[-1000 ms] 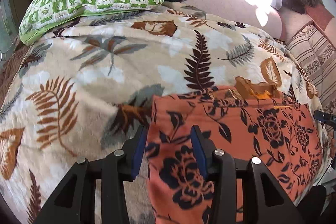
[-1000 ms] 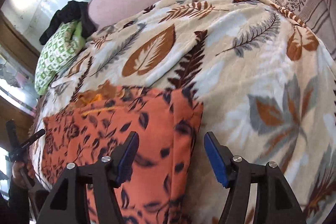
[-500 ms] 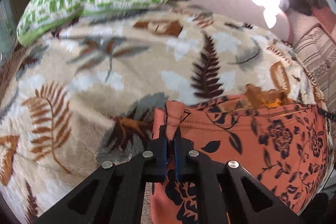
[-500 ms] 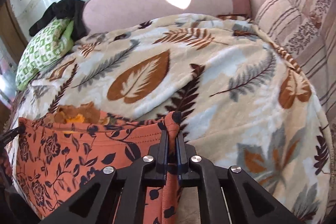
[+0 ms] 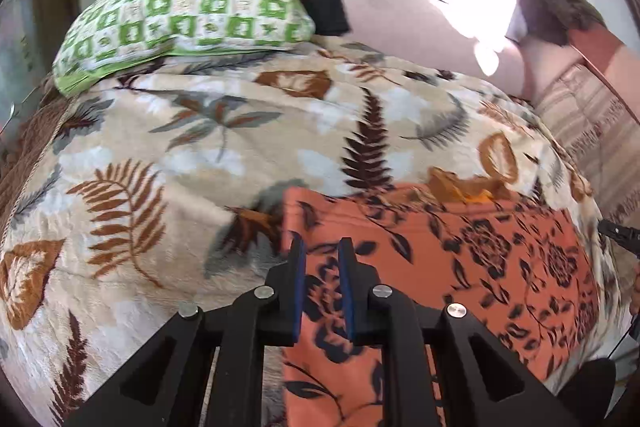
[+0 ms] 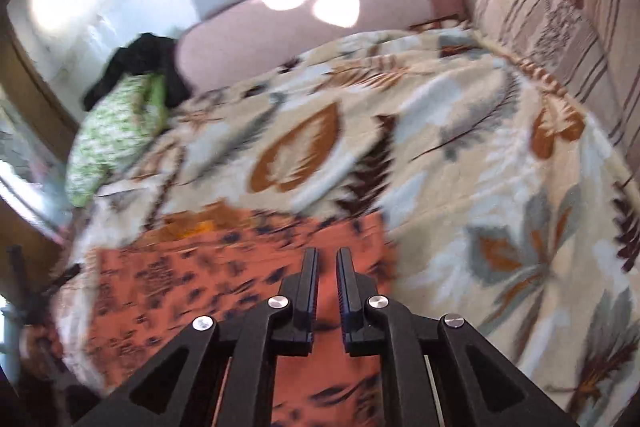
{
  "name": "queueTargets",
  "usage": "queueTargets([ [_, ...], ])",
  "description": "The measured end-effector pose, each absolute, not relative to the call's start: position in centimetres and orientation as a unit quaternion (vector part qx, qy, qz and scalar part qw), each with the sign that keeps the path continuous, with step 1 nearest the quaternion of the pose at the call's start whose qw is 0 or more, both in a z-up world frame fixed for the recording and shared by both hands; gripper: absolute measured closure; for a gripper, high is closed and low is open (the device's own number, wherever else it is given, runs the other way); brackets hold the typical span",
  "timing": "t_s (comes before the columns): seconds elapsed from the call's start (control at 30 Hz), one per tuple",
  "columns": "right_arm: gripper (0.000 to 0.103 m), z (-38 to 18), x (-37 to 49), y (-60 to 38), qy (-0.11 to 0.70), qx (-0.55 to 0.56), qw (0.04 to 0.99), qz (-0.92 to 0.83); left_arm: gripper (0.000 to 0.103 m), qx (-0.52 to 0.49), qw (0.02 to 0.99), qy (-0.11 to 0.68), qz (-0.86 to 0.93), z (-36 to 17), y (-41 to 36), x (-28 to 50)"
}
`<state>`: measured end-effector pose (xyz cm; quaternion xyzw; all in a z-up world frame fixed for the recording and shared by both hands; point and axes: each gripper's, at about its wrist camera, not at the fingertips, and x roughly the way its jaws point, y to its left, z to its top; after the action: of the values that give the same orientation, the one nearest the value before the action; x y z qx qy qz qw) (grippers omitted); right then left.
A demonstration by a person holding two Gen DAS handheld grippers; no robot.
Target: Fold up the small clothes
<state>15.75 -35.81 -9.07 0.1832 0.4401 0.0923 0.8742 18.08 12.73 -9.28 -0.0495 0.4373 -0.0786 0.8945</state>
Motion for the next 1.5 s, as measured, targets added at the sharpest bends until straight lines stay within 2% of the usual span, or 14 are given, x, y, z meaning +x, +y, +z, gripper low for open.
queueTargets([
  [0.33, 0.092, -13.9, 19.0, -35.5, 0.466, 0.286, 0.821, 0.166, 0.087, -0.034, 0.861, 0.503, -0.071, -14.8, 11.3, 24.6],
  [0.5, 0.092, -19.2, 23.8, -38.9, 0.503, 0.329, 0.79, 0.127, 0.087, -0.046, 0.87, 0.488, -0.057, -15.5, 11.8, 25.6],
  [0.57, 0.092, -20.9, 24.2, -40.6, 0.492, 0.386, 0.77, 0.128, 0.087, -0.053, 0.869, 0.488, -0.053, -15.4, 12.1, 25.8],
  [0.7, 0.092, -18.1, 21.9, -40.5, 0.475, 0.355, 0.799, 0.101, 0.087, -0.073, 0.872, 0.482, -0.036, -14.1, 12.8, 25.0],
  [0.73, 0.092, -16.7, 20.7, -40.1, 0.469, 0.344, 0.806, 0.109, 0.085, -0.071, 0.874, 0.479, -0.031, -13.5, 12.9, 24.2],
  [0.8, 0.092, -14.3, 18.1, -39.6, 0.454, 0.336, 0.815, 0.131, 0.067, -0.066, 0.883, 0.463, -0.037, -12.0, 12.9, 21.9],
  [0.83, 0.092, -13.4, 16.5, -39.0, 0.454, 0.331, 0.815, 0.143, 0.05, -0.064, 0.887, 0.456, -0.041, -11.3, 12.9, 20.6],
  [0.87, 0.092, -12.6, 14.7, -38.1, 0.46, 0.323, 0.812, 0.155, 0.04, -0.065, 0.891, 0.447, -0.046, -10.7, 12.8, 19.0],
  [1.0, 0.092, -12.5, 9.9, -35.6, 0.475, 0.303, 0.806, 0.181, 0.039, -0.064, 0.896, 0.434, -0.069, -9.6, 11.9, 13.2],
  [1.17, 0.091, -18.1, 7.3, -38.8, 0.523, 0.35, 0.774, 0.065, 0.034, -0.081, 0.871, 0.479, -0.075, -12.9, 12.0, 9.0],
  [1.27, 0.091, -15.7, 6.2, -38.3, 0.501, 0.335, 0.796, 0.063, 0.034, -0.058, 0.857, 0.509, -0.05, -14.8, 12.3, 7.9],
  [1.4, 0.09, -12.6, 6.8, -36.1, 0.47, 0.325, 0.813, 0.114, 0.034, -0.076, 0.867, 0.491, -0.05, -13.6, 12.9, 6.6],
  [1.47, 0.09, -13.0, 7.3, -35.5, 0.466, 0.336, 0.808, 0.129, 0.034, -0.077, 0.872, 0.48, -0.053, -13.2, 13.0, 6.3],
  [1.5, 0.087, -14.0, 7.7, -35.4, 0.475, 0.341, 0.801, 0.128, 0.033, -0.08, 0.872, 0.48, -0.053, -13.2, 13.2, 6.3],
])
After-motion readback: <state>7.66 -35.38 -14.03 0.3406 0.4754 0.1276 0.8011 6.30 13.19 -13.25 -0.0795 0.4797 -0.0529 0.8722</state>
